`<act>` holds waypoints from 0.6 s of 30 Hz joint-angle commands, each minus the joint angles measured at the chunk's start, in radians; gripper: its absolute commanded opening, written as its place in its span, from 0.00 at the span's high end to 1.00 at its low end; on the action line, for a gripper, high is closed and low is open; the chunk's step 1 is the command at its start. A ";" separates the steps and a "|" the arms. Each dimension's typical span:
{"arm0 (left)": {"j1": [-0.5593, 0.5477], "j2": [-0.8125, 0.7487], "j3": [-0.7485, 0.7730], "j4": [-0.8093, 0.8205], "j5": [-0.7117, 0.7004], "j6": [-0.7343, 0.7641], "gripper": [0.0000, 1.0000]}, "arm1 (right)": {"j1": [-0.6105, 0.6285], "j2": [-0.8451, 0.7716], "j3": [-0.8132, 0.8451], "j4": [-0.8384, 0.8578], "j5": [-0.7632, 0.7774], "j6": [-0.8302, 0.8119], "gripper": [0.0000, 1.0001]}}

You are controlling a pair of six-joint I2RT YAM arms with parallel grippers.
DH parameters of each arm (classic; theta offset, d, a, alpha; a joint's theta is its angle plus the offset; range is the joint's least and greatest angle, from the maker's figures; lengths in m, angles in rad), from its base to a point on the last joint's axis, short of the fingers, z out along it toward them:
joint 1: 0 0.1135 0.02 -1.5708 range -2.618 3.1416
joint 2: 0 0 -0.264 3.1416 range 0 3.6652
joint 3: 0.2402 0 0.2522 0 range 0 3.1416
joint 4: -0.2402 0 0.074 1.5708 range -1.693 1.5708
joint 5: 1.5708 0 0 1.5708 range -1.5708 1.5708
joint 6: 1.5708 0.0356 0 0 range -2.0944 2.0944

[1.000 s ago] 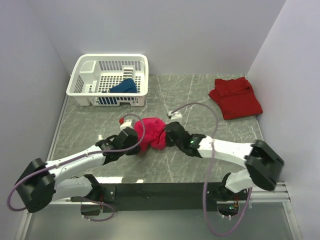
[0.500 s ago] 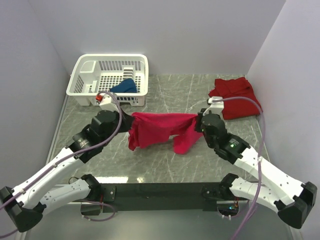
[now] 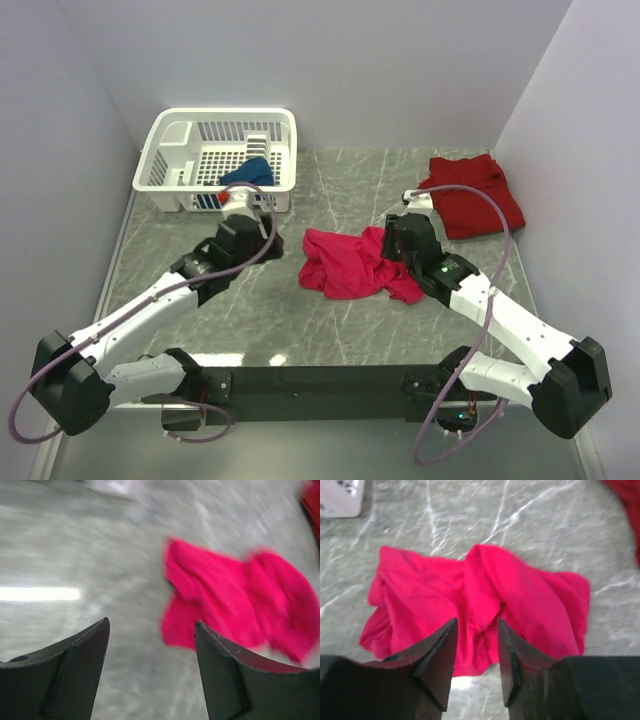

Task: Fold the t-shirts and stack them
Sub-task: Flatten the tshirt out

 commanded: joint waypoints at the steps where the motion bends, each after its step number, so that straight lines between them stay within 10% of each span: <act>1: -0.097 0.013 -0.041 0.127 0.127 -0.037 0.27 | -0.001 -0.067 -0.006 0.061 -0.056 0.018 0.54; 18: -0.332 0.442 0.088 0.269 0.192 -0.083 0.34 | -0.001 -0.210 -0.116 -0.015 -0.044 0.072 0.46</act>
